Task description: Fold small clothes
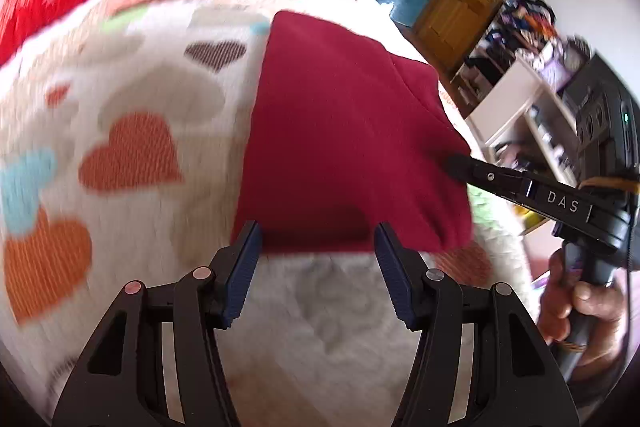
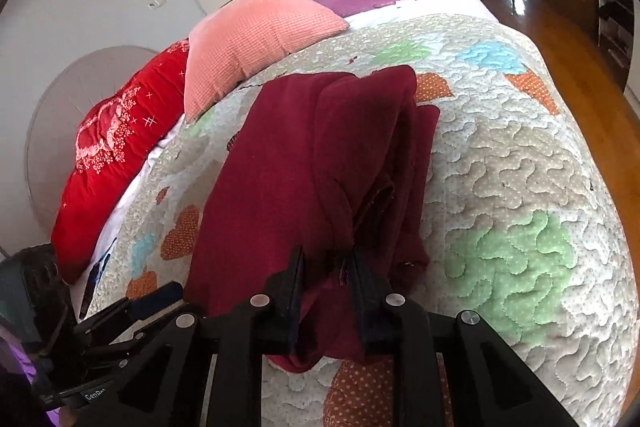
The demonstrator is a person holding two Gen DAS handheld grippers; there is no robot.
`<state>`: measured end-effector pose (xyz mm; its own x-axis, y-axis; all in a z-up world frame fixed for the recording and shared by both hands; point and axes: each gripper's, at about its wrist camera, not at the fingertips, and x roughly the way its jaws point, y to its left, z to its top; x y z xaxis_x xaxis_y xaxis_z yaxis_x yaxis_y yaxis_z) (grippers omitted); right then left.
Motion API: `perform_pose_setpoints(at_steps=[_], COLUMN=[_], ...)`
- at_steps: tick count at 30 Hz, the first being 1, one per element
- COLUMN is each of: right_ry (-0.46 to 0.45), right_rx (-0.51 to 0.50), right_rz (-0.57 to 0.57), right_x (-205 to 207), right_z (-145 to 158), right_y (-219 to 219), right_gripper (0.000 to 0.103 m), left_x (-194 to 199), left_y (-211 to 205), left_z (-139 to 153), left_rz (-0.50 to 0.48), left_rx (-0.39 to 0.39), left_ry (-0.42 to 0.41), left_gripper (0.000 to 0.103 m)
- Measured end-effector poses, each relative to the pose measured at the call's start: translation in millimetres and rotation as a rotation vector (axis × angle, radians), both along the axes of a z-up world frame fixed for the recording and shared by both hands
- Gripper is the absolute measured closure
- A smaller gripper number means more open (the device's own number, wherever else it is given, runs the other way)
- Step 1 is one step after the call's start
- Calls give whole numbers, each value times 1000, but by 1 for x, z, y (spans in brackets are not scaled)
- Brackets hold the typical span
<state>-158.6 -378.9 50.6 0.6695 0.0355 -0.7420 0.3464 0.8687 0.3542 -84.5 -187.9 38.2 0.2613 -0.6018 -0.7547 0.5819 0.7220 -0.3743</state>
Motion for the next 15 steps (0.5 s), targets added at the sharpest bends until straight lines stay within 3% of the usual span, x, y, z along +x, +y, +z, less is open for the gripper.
perform_pose_setpoints(at_steps=[6,15], right_ry=[5,86], right_rx=[8,-21], right_rz=[-13,-5], right_x=[-4,13], right_z=[13,11], right_y=[1,17], right_gripper=[82,80], left_x=[-25,-67], left_y=[25,36], left_z=[-17,-22], left_rz=[21,-5], left_rx=[-56,-124], left_ry=[200,347], left_gripper=[45,45])
